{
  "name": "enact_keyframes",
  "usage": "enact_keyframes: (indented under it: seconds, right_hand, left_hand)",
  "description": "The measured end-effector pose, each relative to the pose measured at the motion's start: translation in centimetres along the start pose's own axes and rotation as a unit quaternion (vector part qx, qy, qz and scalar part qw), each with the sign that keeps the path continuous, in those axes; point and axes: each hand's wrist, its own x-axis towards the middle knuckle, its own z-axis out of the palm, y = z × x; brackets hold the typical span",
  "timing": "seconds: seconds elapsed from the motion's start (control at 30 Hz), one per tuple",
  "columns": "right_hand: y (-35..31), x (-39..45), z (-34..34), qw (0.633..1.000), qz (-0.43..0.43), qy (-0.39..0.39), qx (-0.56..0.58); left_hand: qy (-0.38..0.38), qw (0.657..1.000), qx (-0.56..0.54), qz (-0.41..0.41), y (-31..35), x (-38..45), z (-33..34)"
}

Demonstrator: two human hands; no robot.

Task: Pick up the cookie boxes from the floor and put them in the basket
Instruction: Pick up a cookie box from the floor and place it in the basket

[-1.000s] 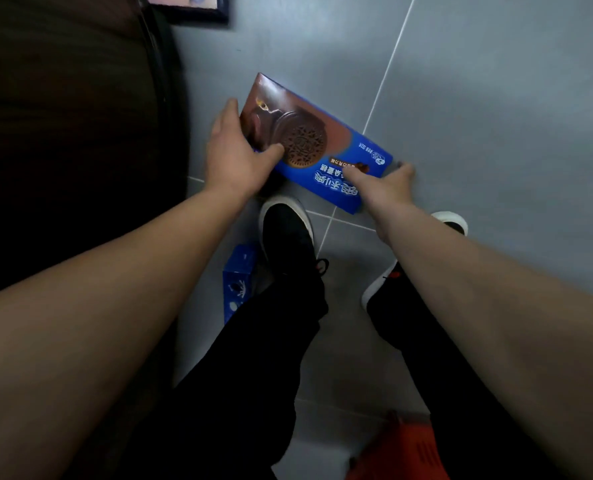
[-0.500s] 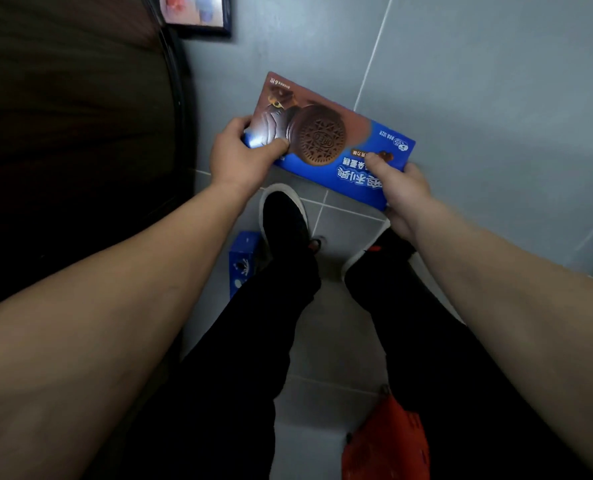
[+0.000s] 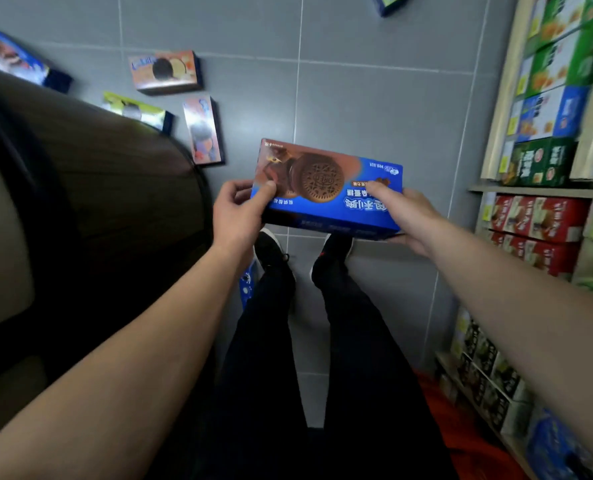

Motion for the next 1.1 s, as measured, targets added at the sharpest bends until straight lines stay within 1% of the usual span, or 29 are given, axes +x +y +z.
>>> enact_keyframes:
  seconds: [0.07, 0.13, 0.17, 0.2, 0.23, 0.27, 0.3, 0.37, 0.43, 0.47, 0.53, 0.6, 0.67, 0.73, 0.77, 0.8, 0.83, 0.87, 0.9, 0.93, 1.0, 1.07, 1.1]
  right_hand:
    - [-0.4, -4.0, -2.0, 0.999, -0.026, 0.029, -0.017]
    - [-0.5, -7.0, -3.2, 0.984, -0.091, 0.119, -0.095]
    - [-0.4, -8.5, -3.8, 0.963, -0.143, 0.174, -0.150]
    - [-0.2, -10.0, -4.2, 0.931, -0.208, 0.217, -0.207]
    - [0.1, -11.3, -4.2, 0.892, -0.276, 0.243, -0.262]
    - [0.3, -12.6, -4.0, 0.850, -0.333, 0.252, -0.321]
    - [0.8, -13.8, -3.7, 0.810, -0.371, 0.248, -0.380]
    - [2.5, -15.5, -3.0, 0.748, -0.404, 0.223, -0.478]
    - [4.9, -16.8, -2.0, 0.702, -0.407, 0.221, -0.541]
    - [6.0, -17.1, -1.6, 0.684, -0.402, 0.234, -0.562]
    - [7.9, -17.6, -1.0, 0.666, -0.391, 0.283, -0.569]
    - [9.3, -18.1, -0.6, 0.661, -0.382, 0.328, -0.557]
    - [10.7, -18.9, 0.2, 0.671, -0.364, 0.356, -0.539]
    - [12.2, -19.9, 1.0, 0.696, -0.341, 0.365, -0.516]
    - [12.9, -20.4, 1.4, 0.711, -0.324, 0.366, -0.505]
    - [13.5, -20.9, 1.6, 0.725, -0.306, 0.363, -0.498]
    - [14.3, -21.4, 1.9, 0.741, -0.283, 0.363, -0.488]
    - [15.1, -22.0, 2.2, 0.757, -0.259, 0.364, -0.477]
    - [15.8, -22.5, 2.4, 0.772, -0.236, 0.363, -0.465]
    - [16.8, -23.1, 2.6, 0.788, -0.210, 0.365, -0.450]
    - [18.7, -24.2, 2.8, 0.815, -0.168, 0.362, -0.419]
    - [20.9, -25.7, 2.9, 0.840, -0.140, 0.365, -0.375]
    - [22.0, -26.4, 2.9, 0.851, -0.131, 0.369, -0.349]
  left_hand:
    - [-0.024, 1.000, -0.003, 0.003, 2.7, -3.8, 0.1]
    - [-0.042, 0.999, 0.013, -0.011, 4.7, -6.6, 0.4]
    - [-0.042, 0.999, 0.025, -0.019, 5.6, -7.9, 0.6]
    - [-0.039, 0.998, 0.035, -0.027, 6.2, -9.1, 0.8]
    - [-0.038, 0.998, 0.042, -0.035, 6.7, -10.1, 1.0]
    - [-0.039, 0.997, 0.043, -0.043, 7.2, -10.9, 1.2]
    - [-0.046, 0.997, 0.046, -0.052, 7.5, -11.8, 1.4]
    - [-0.058, 0.993, 0.060, -0.078, 7.8, -13.5, 1.6]
    - [-0.078, 0.987, 0.092, -0.105, 7.6, -14.9, 1.4]
    - [-0.090, 0.983, 0.111, -0.117, 7.4, -15.1, 1.2]
    - [-0.121, 0.971, 0.156, -0.136, 7.1, -15.5, 0.9]
    - [-0.155, 0.955, 0.207, -0.144, 7.0, -15.5, 0.5]
    - [-0.186, 0.938, 0.261, -0.130, 7.0, -15.4, 0.4]
    - [-0.204, 0.916, 0.337, -0.073, 6.9, -15.4, 0.6]
    - [-0.205, 0.895, 0.395, -0.023, 6.7, -15.3, 0.8]
    - [-0.202, 0.862, 0.463, 0.042, 6.4, -15.1, 1.0]
    - [-0.207, 0.813, 0.530, 0.124, 6.0, -15.3, 1.2]
    - [-0.217, 0.762, 0.574, 0.208, 5.6, -15.6, 1.3]
    - [-0.237, 0.717, 0.592, 0.281, 5.3, -16.1, 1.2]
    - [-0.272, 0.668, 0.600, 0.347, 4.9, -16.6, 1.3]
    - [-0.342, 0.548, 0.623, 0.440, 3.9, -17.7, 1.5]
    - [-0.391, 0.409, 0.664, 0.490, 2.6, -19.3, 2.2]
    - [-0.404, 0.344, 0.682, 0.503, 1.8, -20.1, 2.8]
